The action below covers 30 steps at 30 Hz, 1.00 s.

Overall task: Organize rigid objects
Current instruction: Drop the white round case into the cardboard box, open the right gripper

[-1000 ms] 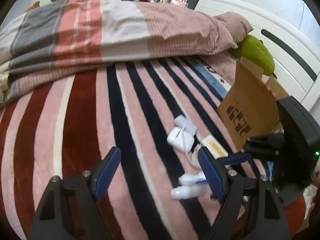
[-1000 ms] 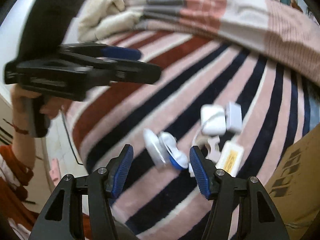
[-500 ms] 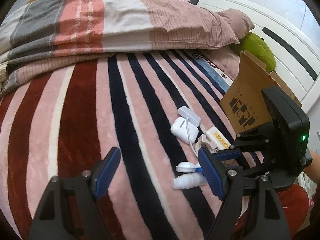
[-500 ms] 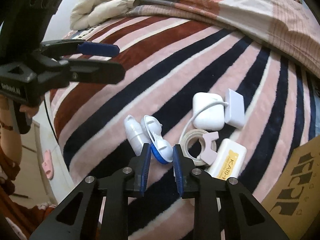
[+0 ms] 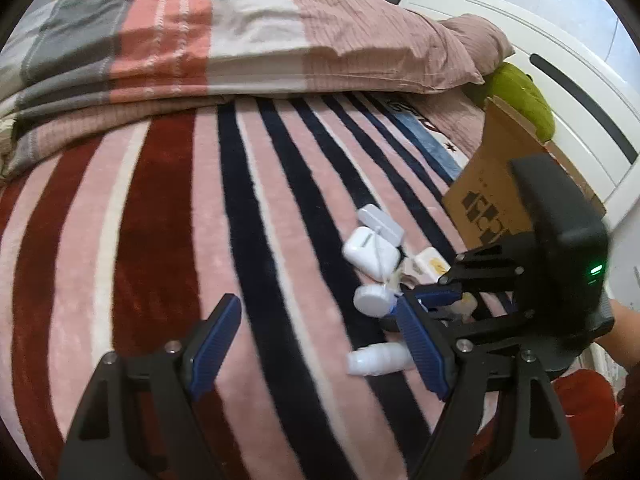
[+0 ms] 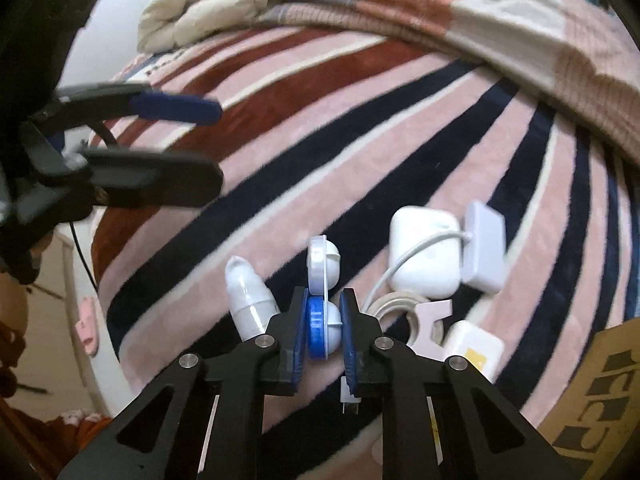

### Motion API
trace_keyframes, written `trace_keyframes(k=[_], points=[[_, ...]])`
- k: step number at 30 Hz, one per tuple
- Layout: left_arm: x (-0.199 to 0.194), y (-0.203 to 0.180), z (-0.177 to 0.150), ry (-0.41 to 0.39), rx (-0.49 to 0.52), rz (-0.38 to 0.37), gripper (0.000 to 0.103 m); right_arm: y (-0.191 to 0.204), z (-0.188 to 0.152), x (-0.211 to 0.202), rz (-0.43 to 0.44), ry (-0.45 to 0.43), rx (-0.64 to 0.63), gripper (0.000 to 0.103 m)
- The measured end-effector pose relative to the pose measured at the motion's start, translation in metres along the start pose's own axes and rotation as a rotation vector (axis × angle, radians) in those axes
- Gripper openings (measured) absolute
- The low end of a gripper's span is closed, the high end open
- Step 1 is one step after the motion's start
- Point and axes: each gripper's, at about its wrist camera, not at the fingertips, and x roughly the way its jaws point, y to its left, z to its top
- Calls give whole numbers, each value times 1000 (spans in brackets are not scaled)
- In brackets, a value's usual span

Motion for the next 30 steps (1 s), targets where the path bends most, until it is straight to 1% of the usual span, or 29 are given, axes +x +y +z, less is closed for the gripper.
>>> trace_keyframes(k=[3, 5, 7, 9, 10, 11, 12, 13, 17, 22, 27, 30], points=[[-2, -10, 7, -5, 7, -64, 77, 5, 2, -26, -5, -83, 6, 11], [-10, -22, 19, -33, 13, -140, 77, 9, 4, -46, -13, -132, 3, 11], [-17, -33, 30, -56, 12, -184, 77, 13, 8, -66, -16, -175, -2, 11], [-23, -44, 42, -82, 27, -215, 74, 17, 11, -90, -35, -234, -1, 11], [-28, -51, 49, -98, 37, -242, 66, 18, 12, -101, -39, -264, 3, 11], [-30, -56, 55, -105, 45, -267, 54, 17, 12, -110, -41, -283, 6, 11], [-34, -62, 62, -113, 53, -296, 47, 15, 13, -118, -51, -296, 13, 11], [-37, -69, 69, -119, 67, -316, 45, 12, 14, -128, -66, -316, 21, 11], [-41, -102, 95, -148, 126, -324, 44, 1, 15, -158, -116, -368, 49, 11], [-32, -142, 127, -134, 181, -364, 43, -24, 9, -194, -175, -408, 116, 11], [-7, -185, 153, -74, 232, -393, 43, -60, -8, -224, -231, -418, 228, 11], [15, -210, 164, -16, 252, -406, 43, -81, -20, -234, -263, -397, 301, 11]])
